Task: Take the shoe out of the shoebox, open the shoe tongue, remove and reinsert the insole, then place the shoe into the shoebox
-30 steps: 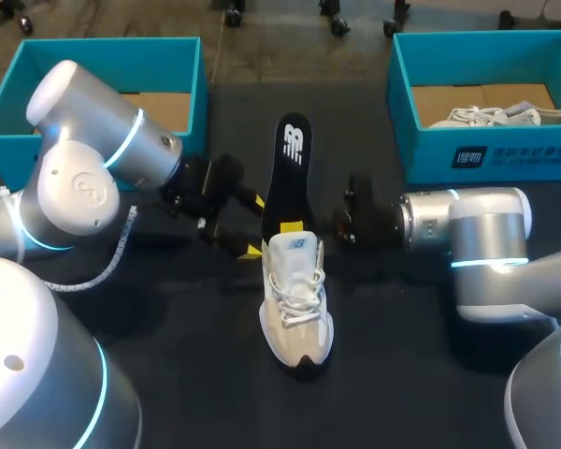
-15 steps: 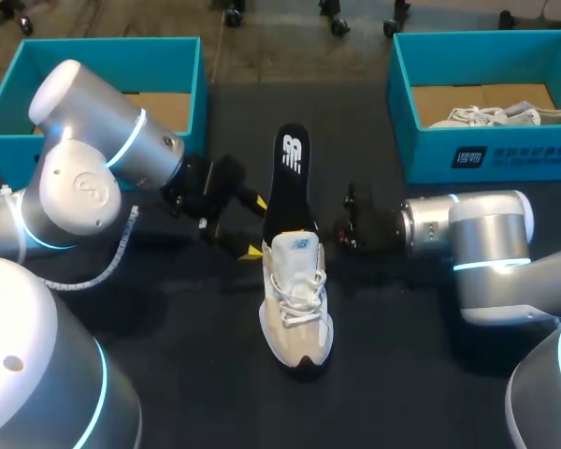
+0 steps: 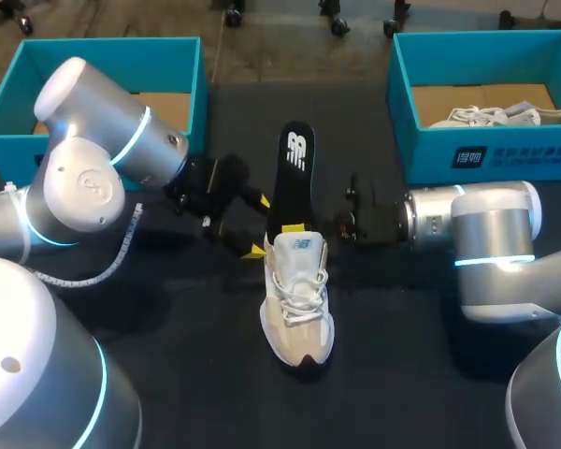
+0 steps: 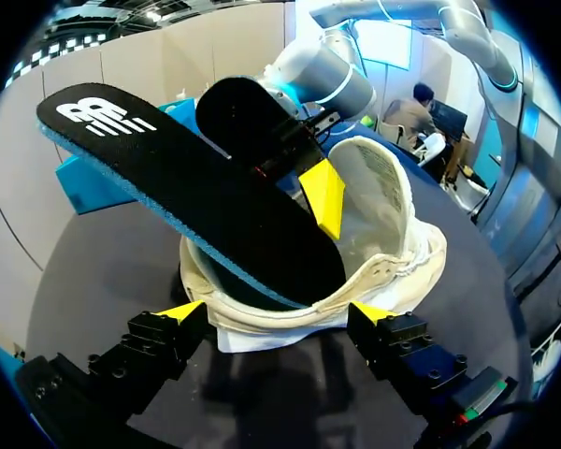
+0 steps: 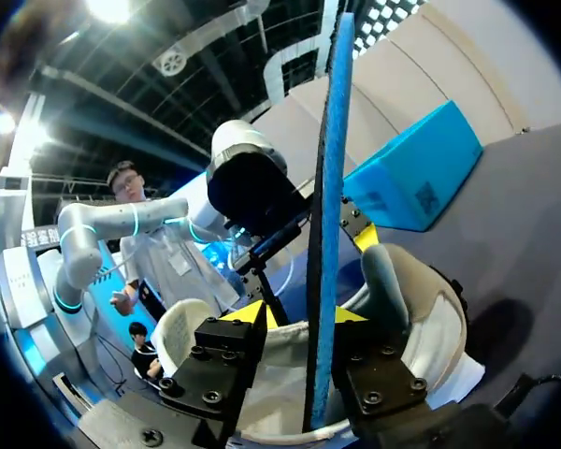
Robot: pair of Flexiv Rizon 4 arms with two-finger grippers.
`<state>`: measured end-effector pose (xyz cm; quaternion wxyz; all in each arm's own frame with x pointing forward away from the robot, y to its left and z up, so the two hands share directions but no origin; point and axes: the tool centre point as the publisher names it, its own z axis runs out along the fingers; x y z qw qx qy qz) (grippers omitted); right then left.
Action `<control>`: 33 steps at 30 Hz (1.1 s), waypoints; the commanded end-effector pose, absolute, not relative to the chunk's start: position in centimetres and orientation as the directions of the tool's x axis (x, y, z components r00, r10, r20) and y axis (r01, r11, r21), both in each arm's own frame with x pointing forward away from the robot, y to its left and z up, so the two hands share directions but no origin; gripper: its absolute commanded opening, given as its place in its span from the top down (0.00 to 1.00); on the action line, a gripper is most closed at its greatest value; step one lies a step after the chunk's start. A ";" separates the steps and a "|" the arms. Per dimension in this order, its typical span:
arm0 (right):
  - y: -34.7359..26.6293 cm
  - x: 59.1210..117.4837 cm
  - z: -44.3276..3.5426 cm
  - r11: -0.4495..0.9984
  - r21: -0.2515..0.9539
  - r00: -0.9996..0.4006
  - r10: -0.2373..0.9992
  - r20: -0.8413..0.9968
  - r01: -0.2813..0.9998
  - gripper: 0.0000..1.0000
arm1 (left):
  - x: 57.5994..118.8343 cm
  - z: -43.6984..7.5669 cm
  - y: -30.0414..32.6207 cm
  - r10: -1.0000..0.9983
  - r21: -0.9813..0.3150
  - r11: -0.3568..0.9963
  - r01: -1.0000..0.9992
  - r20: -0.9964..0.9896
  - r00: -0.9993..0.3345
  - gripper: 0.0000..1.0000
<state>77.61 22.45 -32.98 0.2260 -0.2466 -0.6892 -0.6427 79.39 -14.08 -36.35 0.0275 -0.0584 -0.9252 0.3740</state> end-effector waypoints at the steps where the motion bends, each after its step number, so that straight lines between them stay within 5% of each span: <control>1: 22.2 77.6 -32.1 0.067 0.776 -0.779 0.064 0.624 0.627 0.60 | 79.5 -36.4 -14.1 0.132 -0.693 0.715 0.090 0.007 -0.991 0.00; 9: 22.0 79.3 -31.8 0.096 0.783 -0.788 0.049 0.613 0.615 0.72 | 79.6 -36.5 -14.1 0.133 -0.693 0.715 0.090 0.008 -0.991 0.00; 13: 22.0 79.8 -32.4 0.112 0.764 -0.771 0.030 0.636 0.635 1.00 | 79.6 -36.4 -13.9 0.131 -0.694 0.714 0.089 0.007 -0.991 0.00; 33: 22.5 76.5 -35.3 0.117 0.638 -0.645 0.026 0.764 0.761 1.00 | 79.8 -36.7 -13.9 0.151 -0.684 0.722 0.104 0.009 -0.988 0.00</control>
